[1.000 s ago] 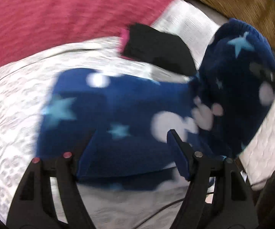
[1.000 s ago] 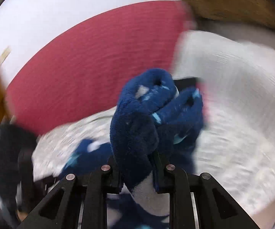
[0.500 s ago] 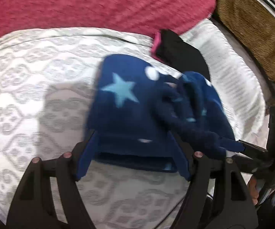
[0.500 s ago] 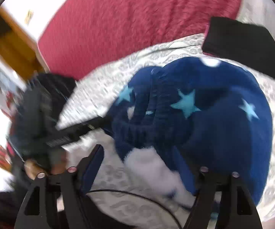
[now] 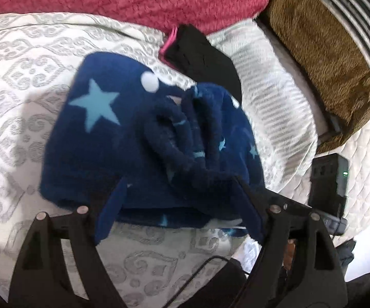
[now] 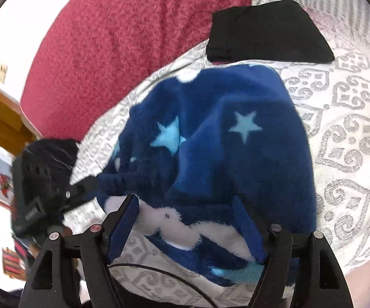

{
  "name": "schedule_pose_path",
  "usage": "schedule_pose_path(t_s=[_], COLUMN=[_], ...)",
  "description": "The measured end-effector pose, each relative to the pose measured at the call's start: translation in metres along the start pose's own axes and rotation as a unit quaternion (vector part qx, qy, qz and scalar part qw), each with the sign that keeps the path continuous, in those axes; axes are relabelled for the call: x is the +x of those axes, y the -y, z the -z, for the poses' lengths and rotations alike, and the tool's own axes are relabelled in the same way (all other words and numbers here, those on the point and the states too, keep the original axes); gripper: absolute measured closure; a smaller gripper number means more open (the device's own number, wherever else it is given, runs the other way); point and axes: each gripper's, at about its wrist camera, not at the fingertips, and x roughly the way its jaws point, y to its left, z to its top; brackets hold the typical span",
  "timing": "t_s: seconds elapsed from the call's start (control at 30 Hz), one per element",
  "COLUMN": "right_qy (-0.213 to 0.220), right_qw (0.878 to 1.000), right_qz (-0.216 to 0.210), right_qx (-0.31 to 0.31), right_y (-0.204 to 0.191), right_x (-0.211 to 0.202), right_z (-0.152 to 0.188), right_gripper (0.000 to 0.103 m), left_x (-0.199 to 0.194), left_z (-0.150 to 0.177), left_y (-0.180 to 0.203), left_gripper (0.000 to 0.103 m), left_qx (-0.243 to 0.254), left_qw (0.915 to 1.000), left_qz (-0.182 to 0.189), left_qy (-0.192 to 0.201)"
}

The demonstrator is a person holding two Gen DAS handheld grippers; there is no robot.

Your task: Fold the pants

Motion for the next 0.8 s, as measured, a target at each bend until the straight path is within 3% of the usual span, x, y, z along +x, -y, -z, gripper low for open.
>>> schedule_pose_path(t_s=[0.2,0.37,0.4,0.43,0.57,0.63,0.8], right_qy=[-0.003,-0.003,-0.002,-0.002,0.001,0.014,0.069], right_qw=[0.999,0.999,0.999,0.999,1.0,1.0,0.997], right_qz=[0.023,0.021,0.019,0.016,-0.012,-0.025,-0.015], right_qx=[-0.042,-0.044,-0.042,-0.04,-0.013,0.0,0.027], right_y=[-0.008,-0.008,-0.007,-0.006,0.005,0.01,0.026], right_x=[0.004,0.005,0.005,0.003,-0.012,-0.028,-0.063], right_z=[0.009,0.009,0.009,0.009,0.005,0.003,-0.011], right_gripper=[0.023,0.023,0.023,0.023,0.023,0.023,0.021], left_x=[0.021,0.057,0.061,0.062,0.045,0.026,-0.023], left_z=[-0.009,-0.01,-0.01,-0.009,-0.011,-0.019,-0.046], left_y=[0.029,0.046,0.046,0.049,0.061,0.073,0.095], left_gripper=[0.02,0.021,0.029,0.062,0.071,0.07,0.067], left_qx=[0.021,0.058,0.059,0.069,0.104,0.133,0.229], left_qw=[0.9991,0.9956,0.9952,0.9943,0.9919,0.9879,0.9634], left_qz=[0.026,-0.042,-0.052,-0.061,-0.065,-0.078,-0.136], left_qy=[-0.026,-0.06,-0.058,-0.053,-0.034,-0.016,0.033])
